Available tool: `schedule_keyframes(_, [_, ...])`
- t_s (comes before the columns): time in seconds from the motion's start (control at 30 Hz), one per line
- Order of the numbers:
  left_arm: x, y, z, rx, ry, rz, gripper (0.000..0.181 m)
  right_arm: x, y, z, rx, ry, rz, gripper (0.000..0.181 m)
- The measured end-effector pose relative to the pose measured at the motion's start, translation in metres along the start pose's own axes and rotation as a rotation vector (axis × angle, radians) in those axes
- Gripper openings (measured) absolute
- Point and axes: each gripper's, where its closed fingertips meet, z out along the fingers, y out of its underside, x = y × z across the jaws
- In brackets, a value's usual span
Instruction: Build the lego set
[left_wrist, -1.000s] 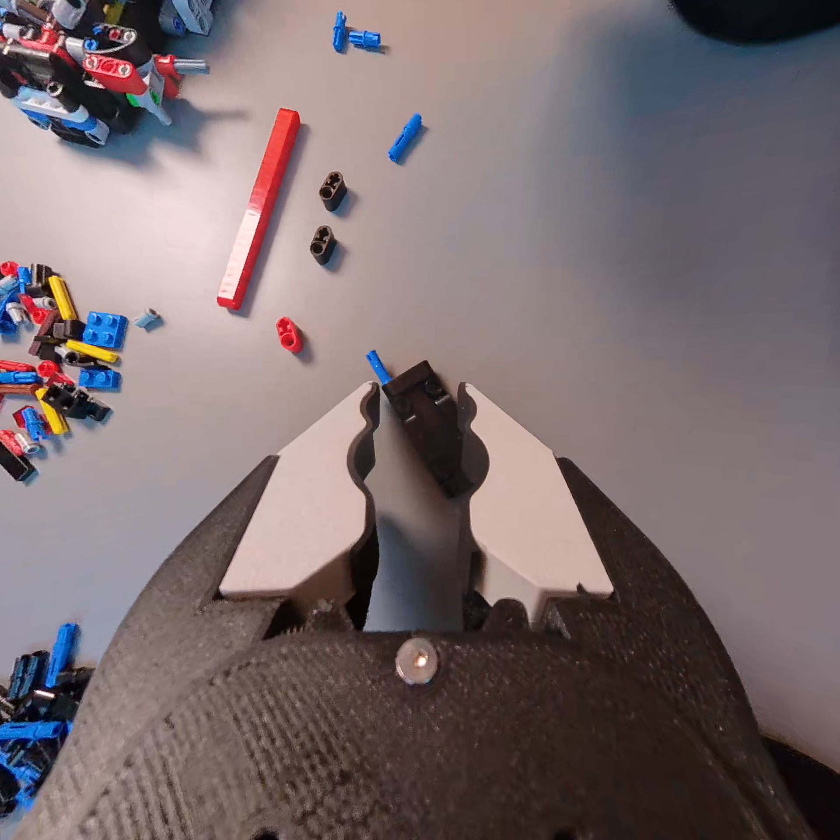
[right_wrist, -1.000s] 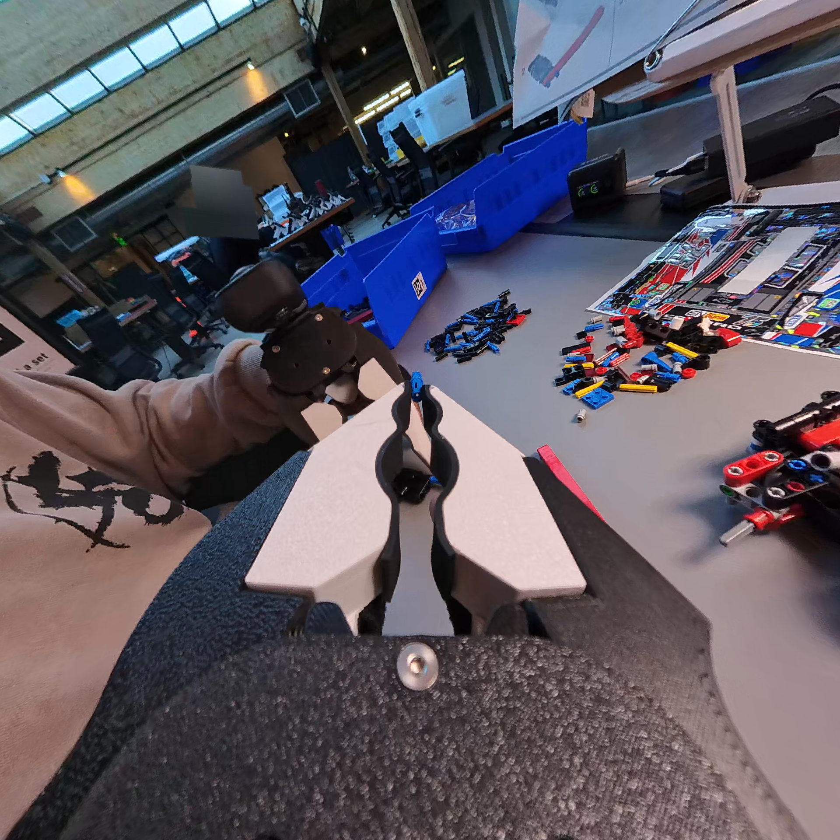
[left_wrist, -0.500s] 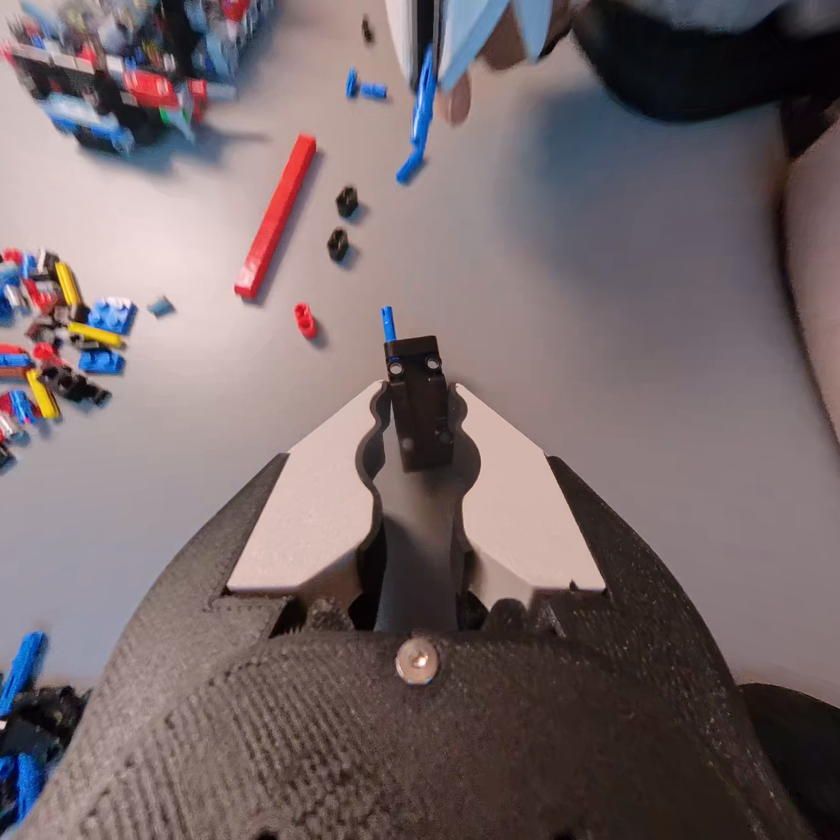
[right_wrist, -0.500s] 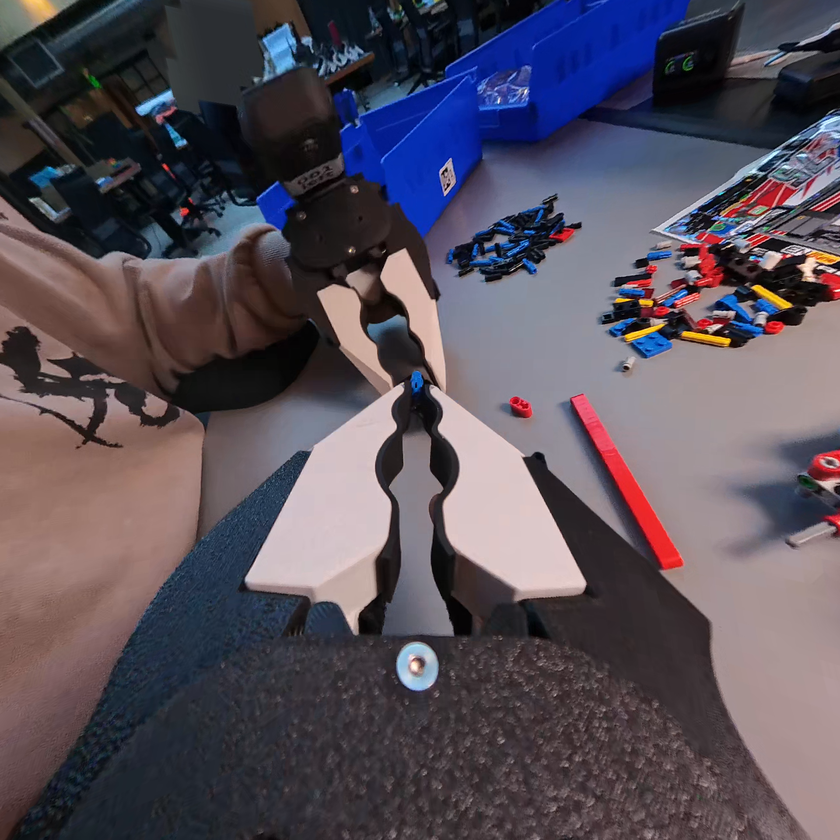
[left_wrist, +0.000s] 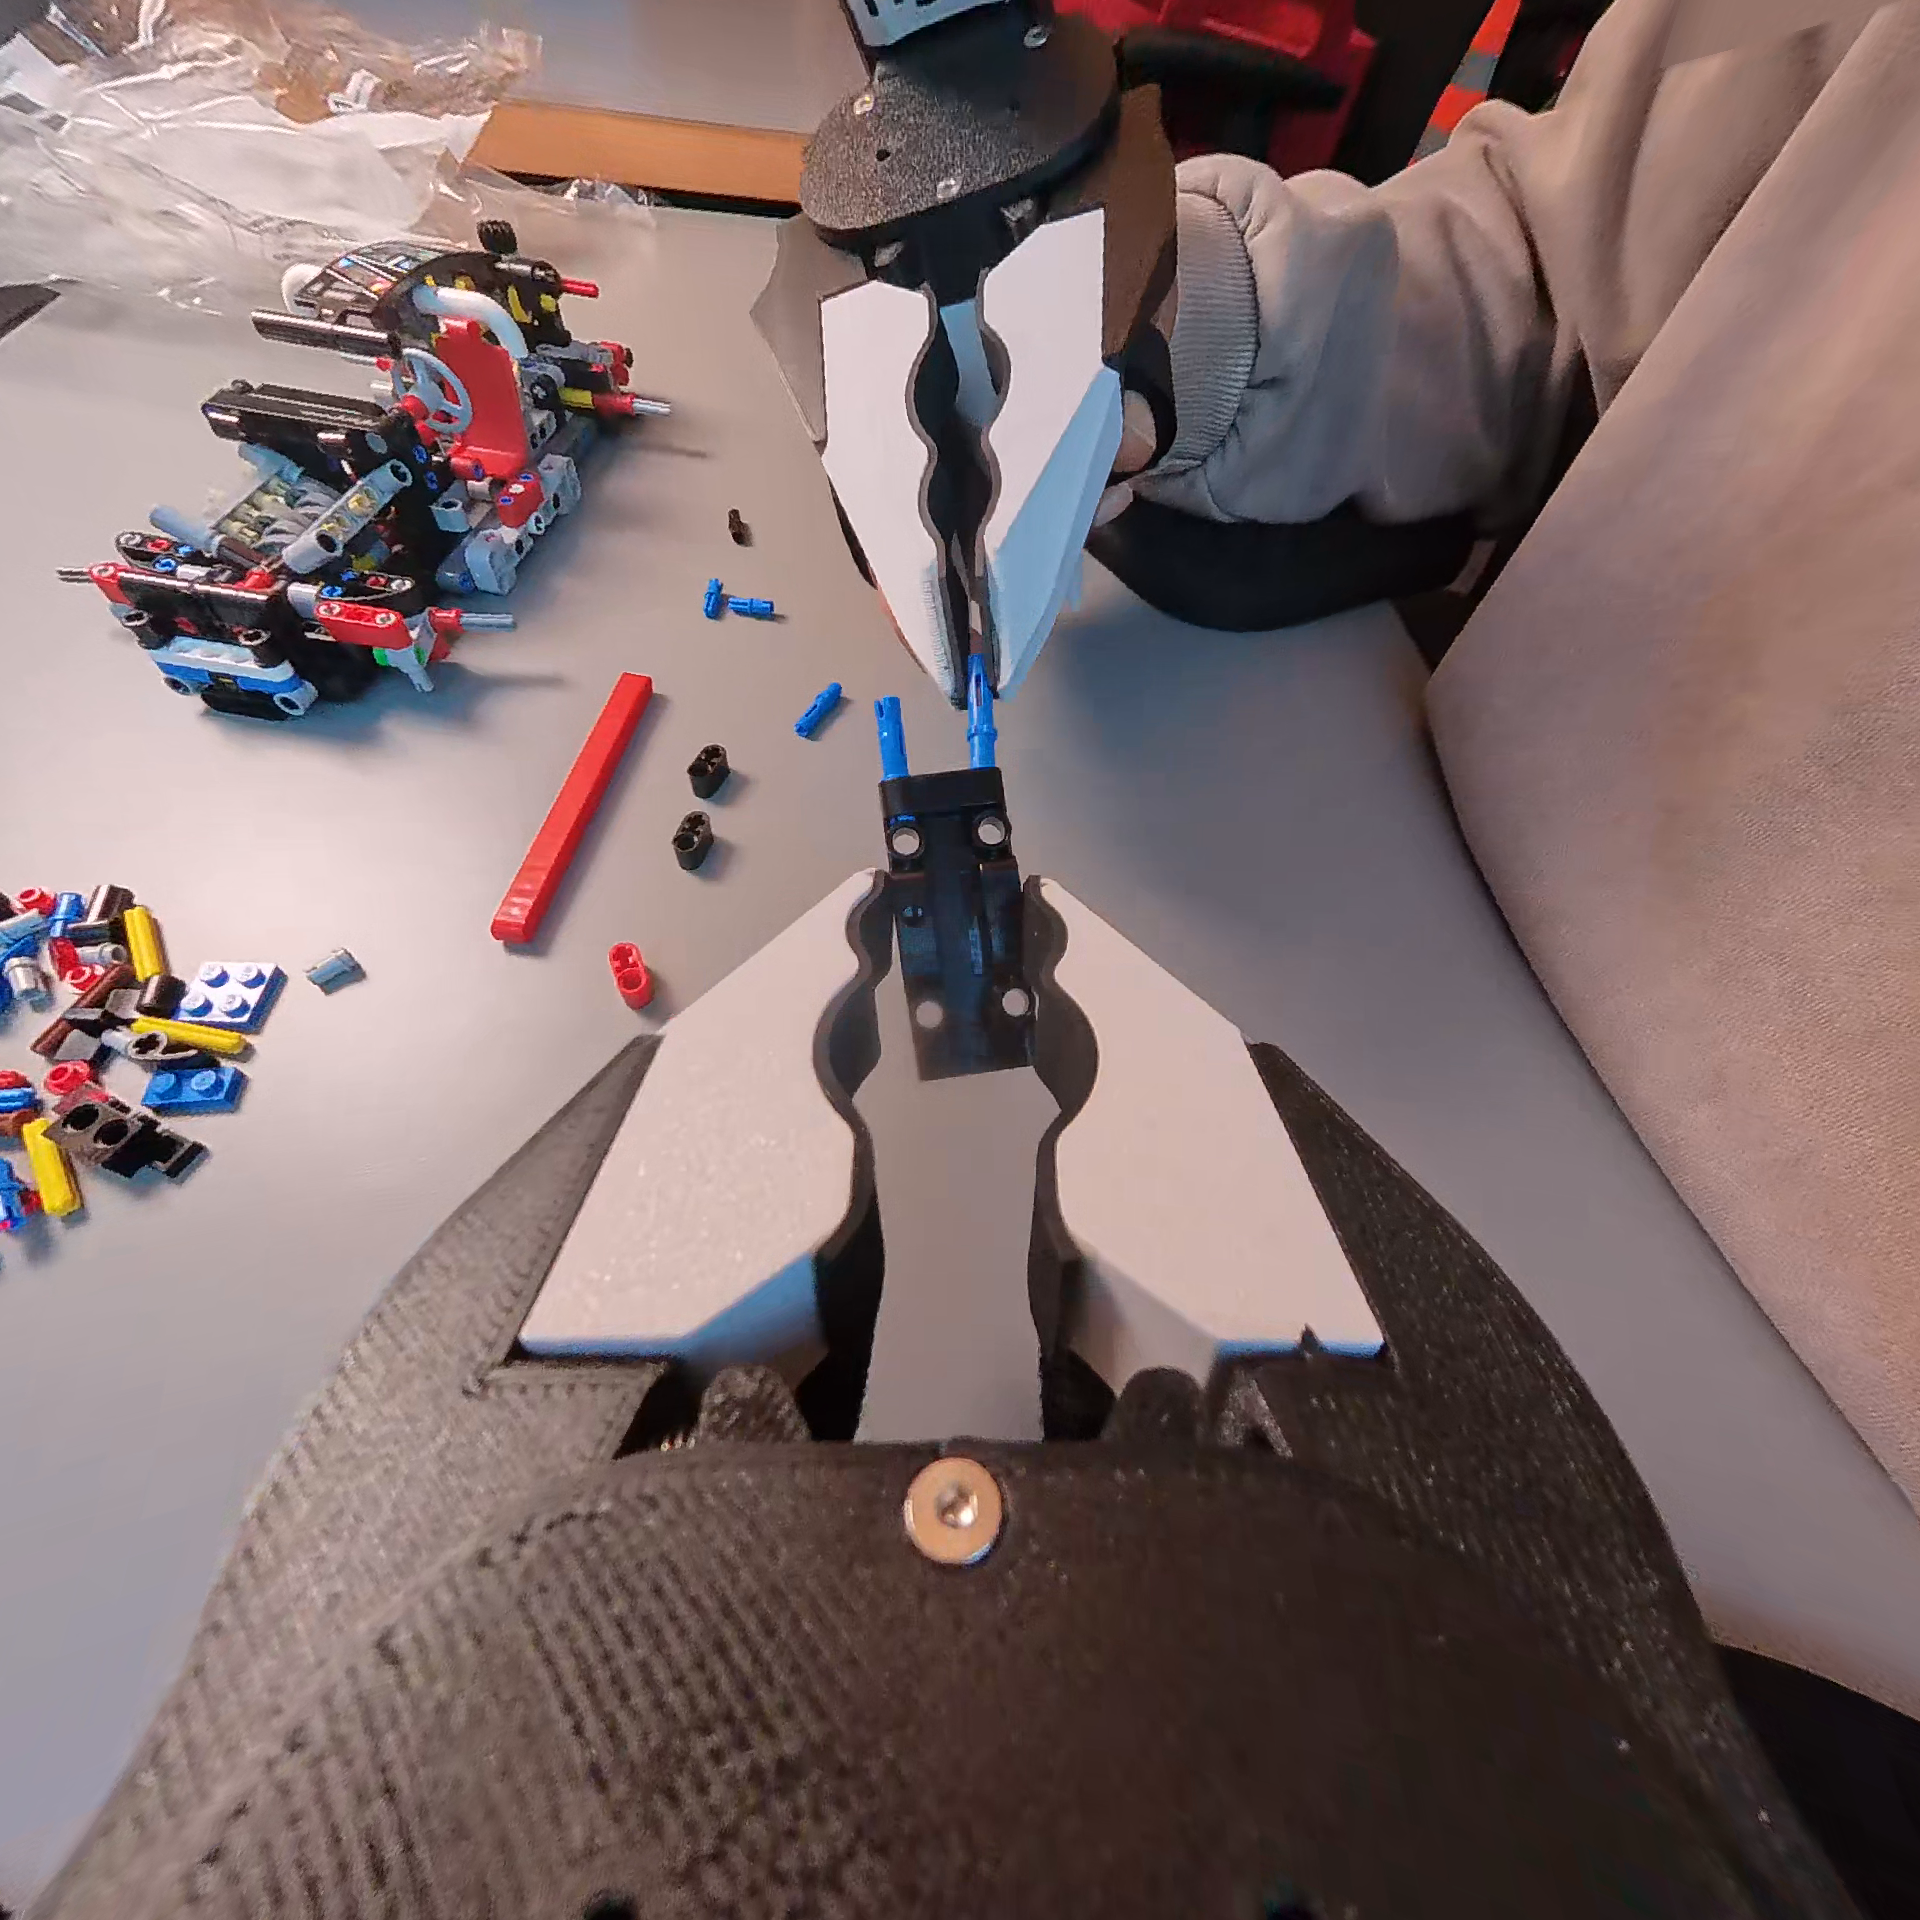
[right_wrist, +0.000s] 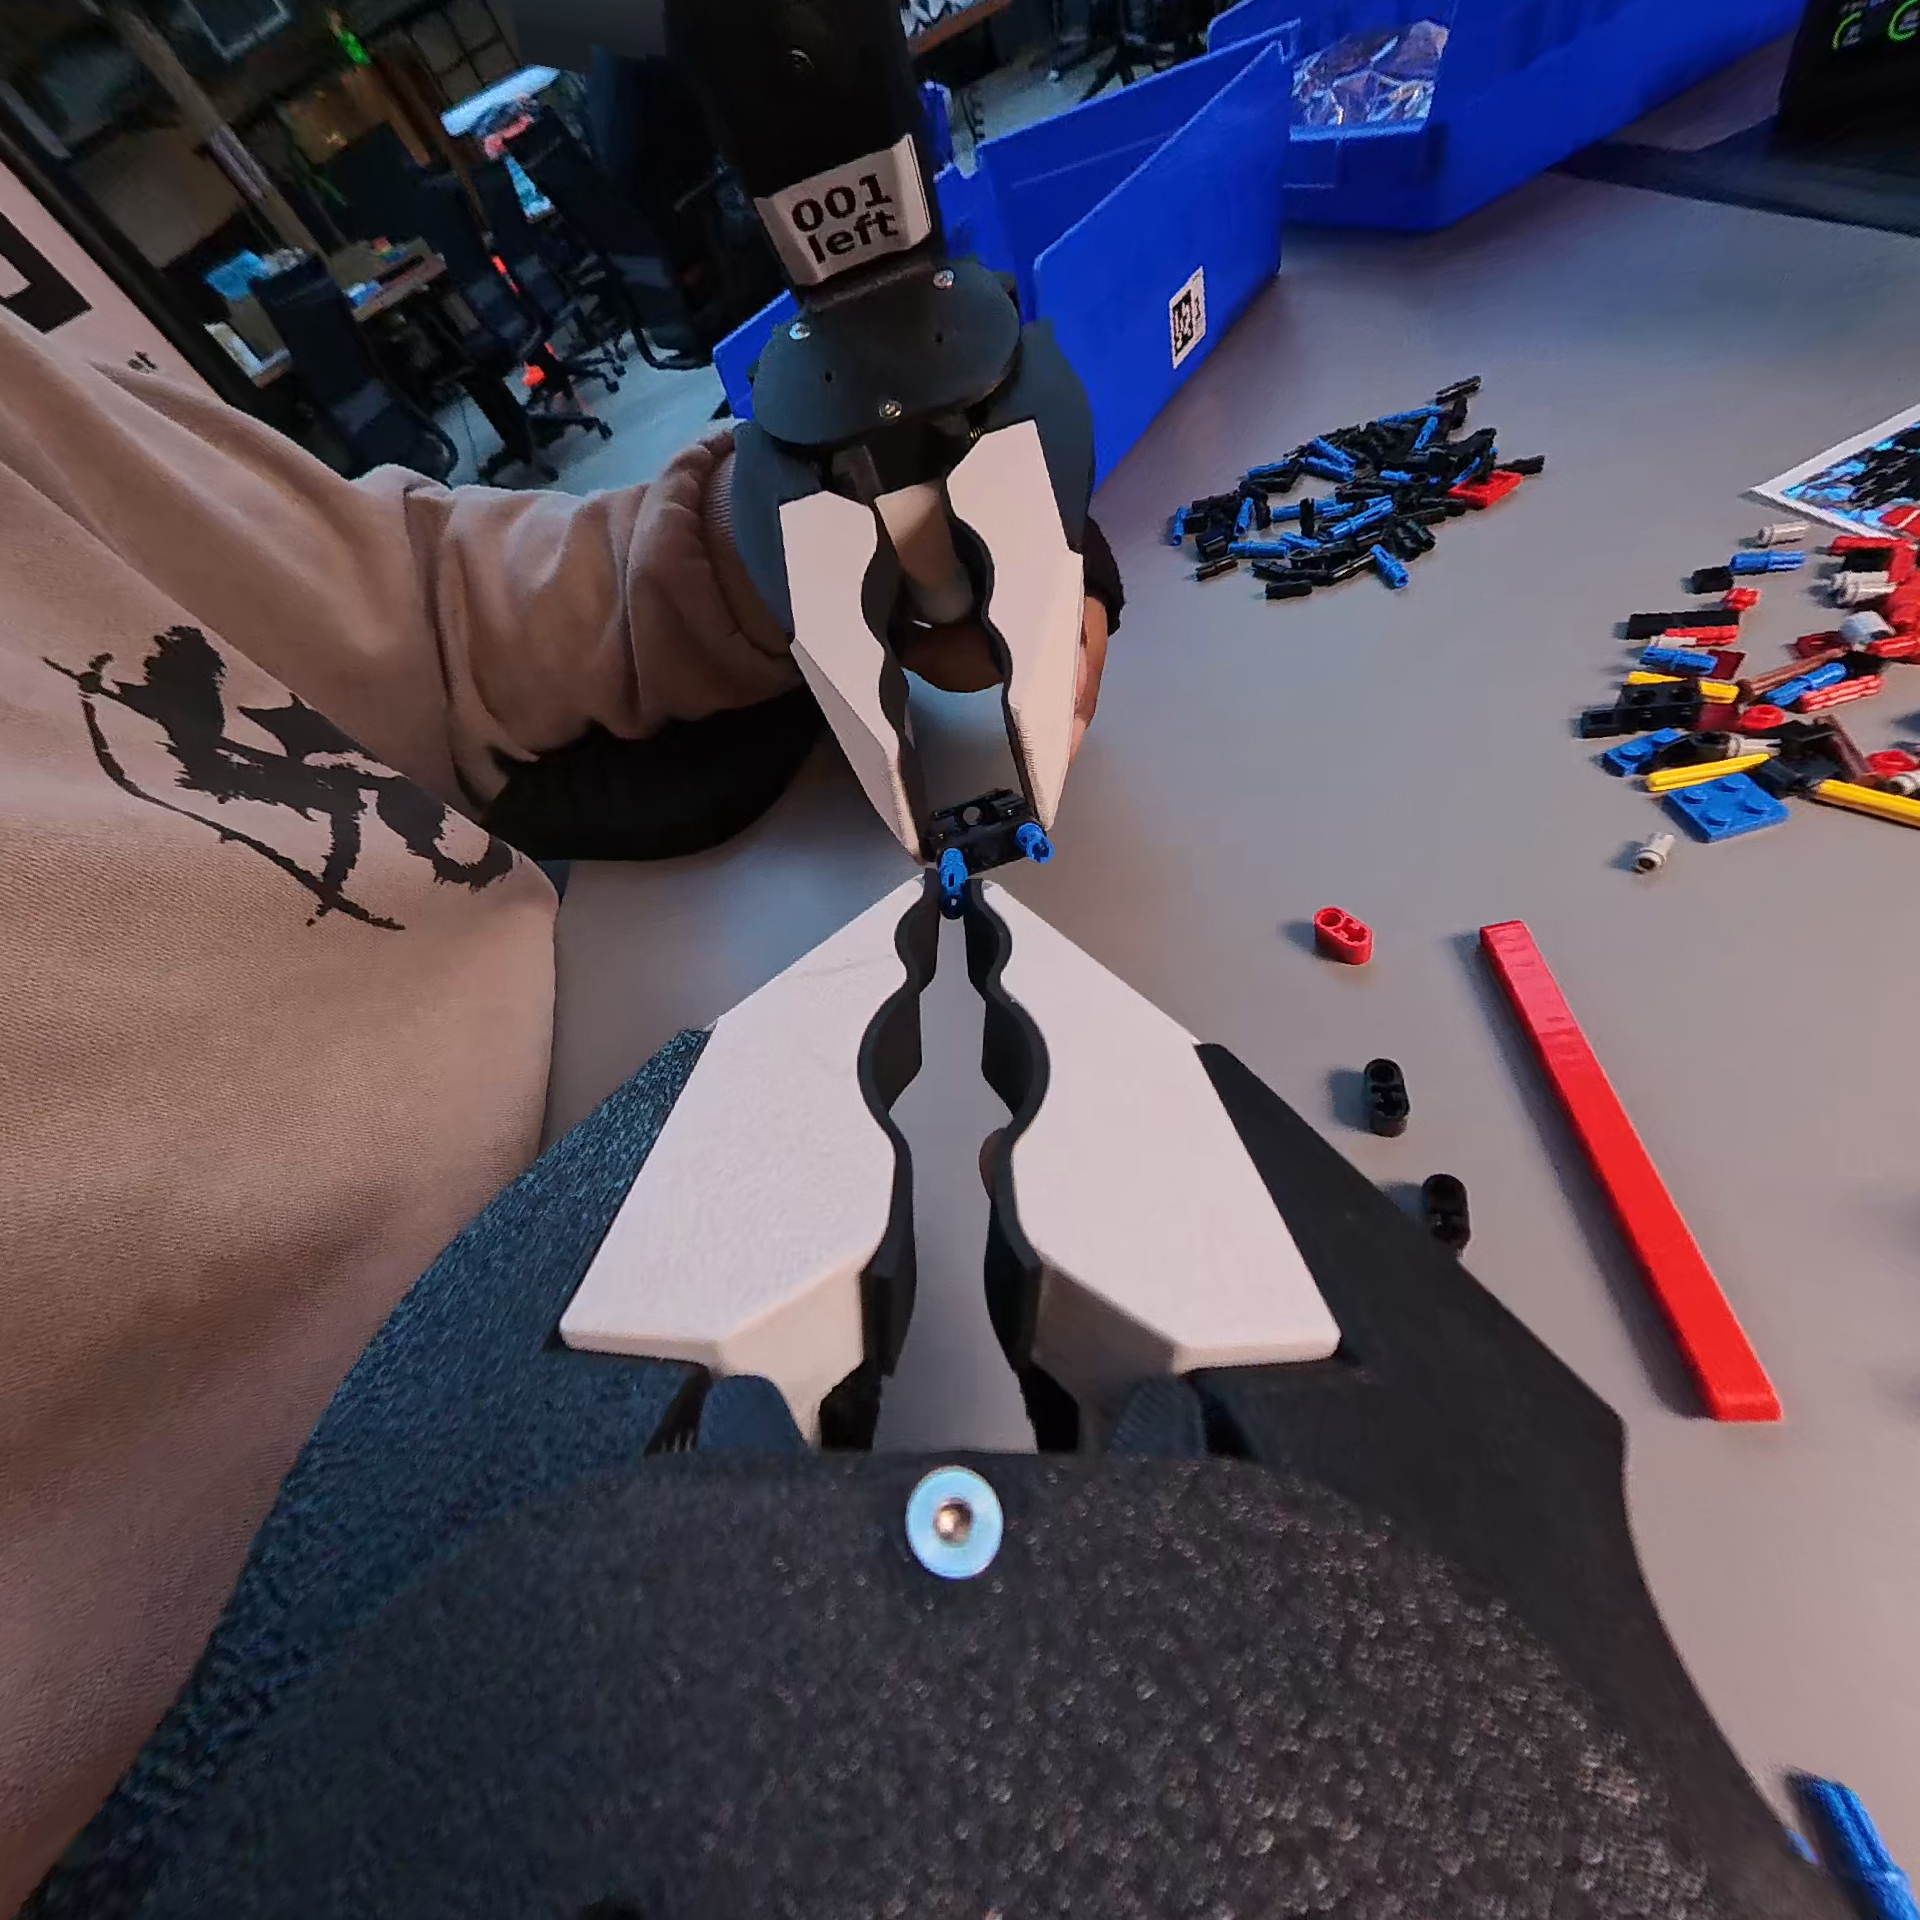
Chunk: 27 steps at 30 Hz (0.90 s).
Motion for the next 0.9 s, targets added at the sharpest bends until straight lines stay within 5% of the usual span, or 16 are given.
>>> schedule_keyframes(0.4, [0.004, 0.004, 0.009, -0.092, -0.024, -0.01, 0.022, 0.003, 0.021, 0.005, -0.132, 0.042, -0.047, 0.002])
schedule_keyframes(0.67, [-0.004, -0.021, -0.004, 0.08, -0.039, -0.079, 0.022, 0.005, -0.017, -0.006, 0.128, -0.027, 0.111, 0.001])
schedule_keyframes(0.9, [-0.014, -0.064, -0.017, 0.389, -0.053, -0.213, 0.022, 0.005, -0.066, -0.028, 0.504, -0.039, 0.173, 0.0])
